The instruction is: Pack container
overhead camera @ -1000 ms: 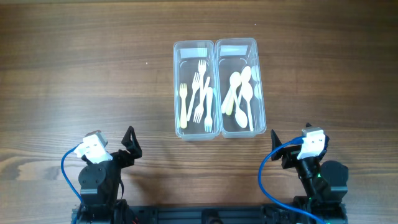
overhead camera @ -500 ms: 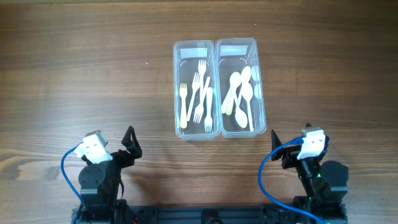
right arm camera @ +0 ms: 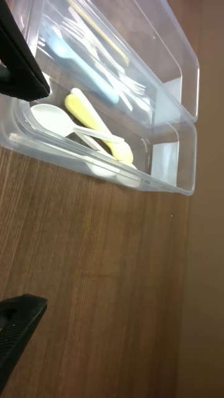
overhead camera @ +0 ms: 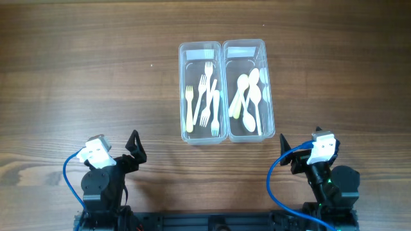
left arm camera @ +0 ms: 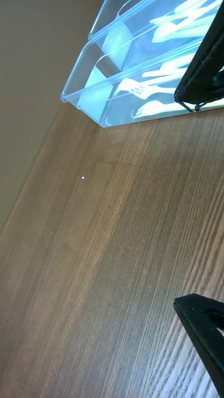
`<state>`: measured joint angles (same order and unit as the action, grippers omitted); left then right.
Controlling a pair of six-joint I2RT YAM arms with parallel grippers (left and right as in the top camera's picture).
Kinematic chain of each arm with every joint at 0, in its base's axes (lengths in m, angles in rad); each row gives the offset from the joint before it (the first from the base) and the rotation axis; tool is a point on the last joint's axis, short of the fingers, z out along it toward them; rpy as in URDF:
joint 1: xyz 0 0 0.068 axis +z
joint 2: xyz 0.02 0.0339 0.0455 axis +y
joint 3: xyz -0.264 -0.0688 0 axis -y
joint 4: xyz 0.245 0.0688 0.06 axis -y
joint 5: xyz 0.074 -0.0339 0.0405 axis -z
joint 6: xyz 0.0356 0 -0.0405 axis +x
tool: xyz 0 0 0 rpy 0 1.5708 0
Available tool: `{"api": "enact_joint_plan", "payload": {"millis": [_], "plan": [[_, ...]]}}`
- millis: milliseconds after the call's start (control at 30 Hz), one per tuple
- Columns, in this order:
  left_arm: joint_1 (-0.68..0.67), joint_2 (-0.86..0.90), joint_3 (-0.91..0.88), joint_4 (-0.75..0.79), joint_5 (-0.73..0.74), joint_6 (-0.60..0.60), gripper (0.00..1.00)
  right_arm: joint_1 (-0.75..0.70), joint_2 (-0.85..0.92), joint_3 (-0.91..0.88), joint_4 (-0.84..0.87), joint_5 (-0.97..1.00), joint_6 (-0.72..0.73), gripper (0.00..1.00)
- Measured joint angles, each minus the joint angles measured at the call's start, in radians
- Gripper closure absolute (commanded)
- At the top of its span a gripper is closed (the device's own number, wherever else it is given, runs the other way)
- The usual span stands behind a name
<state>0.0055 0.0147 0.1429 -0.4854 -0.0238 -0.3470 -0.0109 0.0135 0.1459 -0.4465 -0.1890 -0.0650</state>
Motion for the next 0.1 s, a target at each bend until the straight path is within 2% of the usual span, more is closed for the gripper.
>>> {"api": "enact_joint_plan", "payload": {"millis": [100], "plan": [[0.0,0.0,0.0,0.0,0.0,0.0,0.0,0.0,0.0,0.0,0.0,0.0,0.0,0.0]]}}
